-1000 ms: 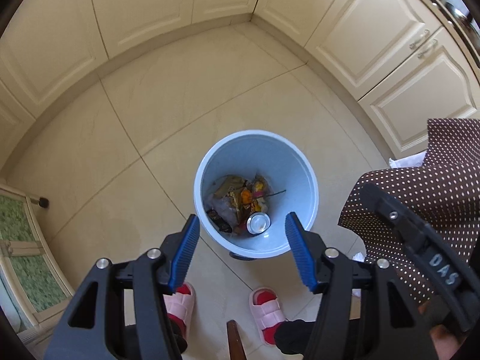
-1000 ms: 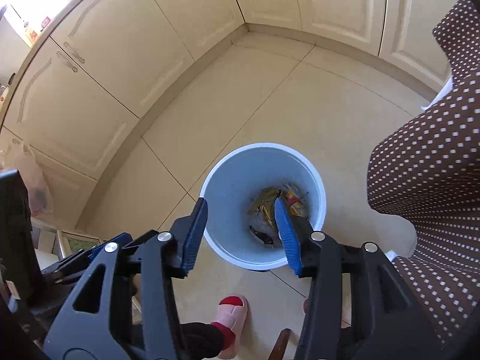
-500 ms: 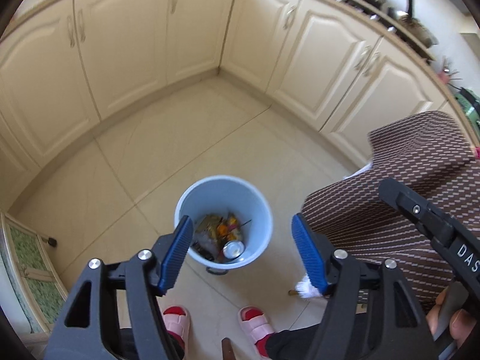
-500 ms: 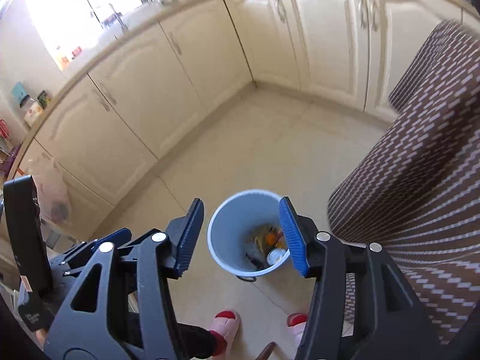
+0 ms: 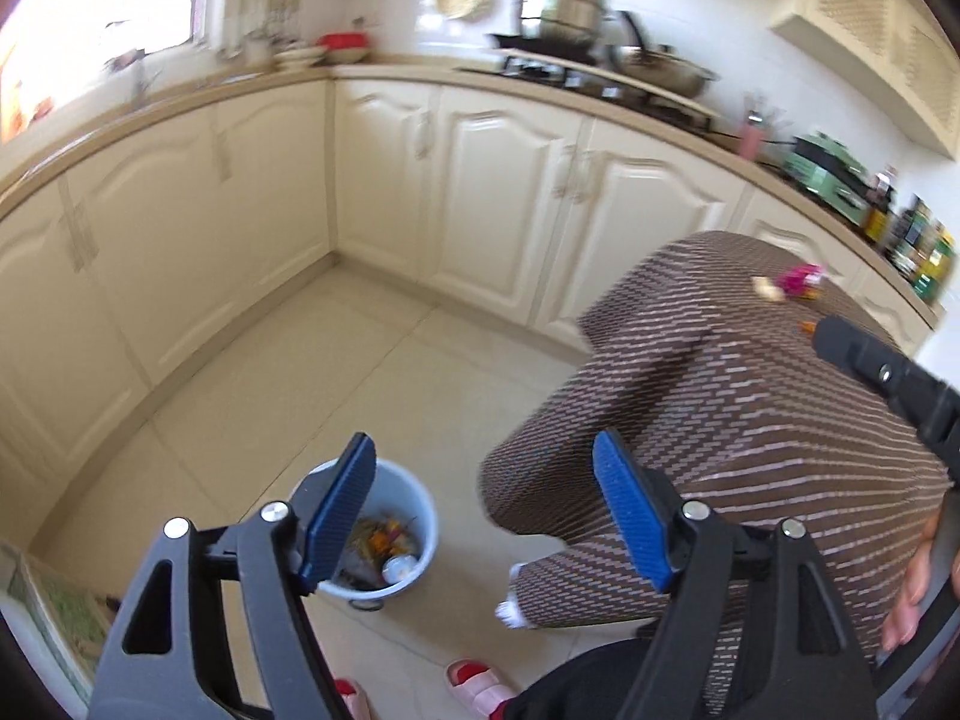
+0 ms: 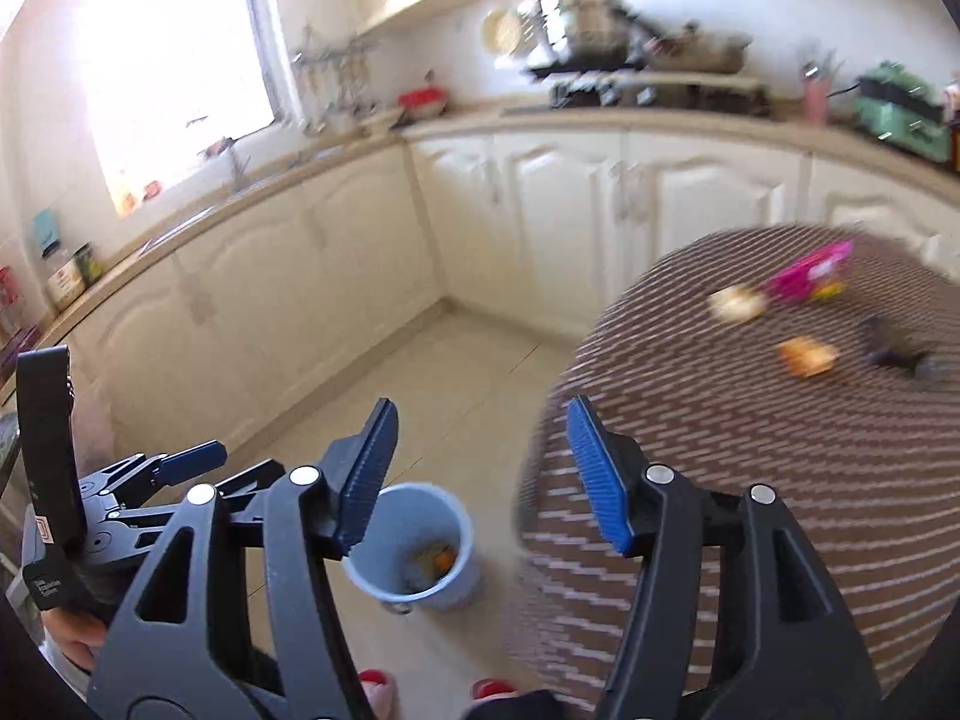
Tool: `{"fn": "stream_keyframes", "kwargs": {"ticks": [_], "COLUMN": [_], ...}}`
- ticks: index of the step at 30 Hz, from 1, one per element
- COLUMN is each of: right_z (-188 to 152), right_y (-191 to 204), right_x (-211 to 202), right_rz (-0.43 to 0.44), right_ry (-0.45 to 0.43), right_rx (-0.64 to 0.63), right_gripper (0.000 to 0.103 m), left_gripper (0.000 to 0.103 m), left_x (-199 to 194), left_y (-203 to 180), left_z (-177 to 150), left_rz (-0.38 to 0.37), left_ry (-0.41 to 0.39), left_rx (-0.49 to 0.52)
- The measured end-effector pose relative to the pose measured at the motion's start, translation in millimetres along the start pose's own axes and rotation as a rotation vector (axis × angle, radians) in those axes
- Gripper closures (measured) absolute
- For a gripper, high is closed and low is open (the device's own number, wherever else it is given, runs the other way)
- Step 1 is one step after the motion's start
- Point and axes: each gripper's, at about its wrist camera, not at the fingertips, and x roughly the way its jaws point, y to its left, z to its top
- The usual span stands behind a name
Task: Collect trash
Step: 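Move both tools back over the table toward the black snack bag, then grasp the black snack bag with the right tool while the left grasps the orange half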
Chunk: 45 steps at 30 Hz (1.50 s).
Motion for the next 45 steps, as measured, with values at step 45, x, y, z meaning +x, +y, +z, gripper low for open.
{"fn": "stream_keyframes", "kwargs": {"ticks": [45], "right_z": [35], "right_y": [-265], "right_x": [31], "right_rz": [-0.377], "right_ry": [0.250], "right_rx": [-0.005], "right_gripper": [0.066], "left_gripper": [0.023], "left_x": [110], "left_y": [-259], "left_z": [64], "left_rz": [-0.224], "left_ry": [0.128], "left_rx": [0.326]}}
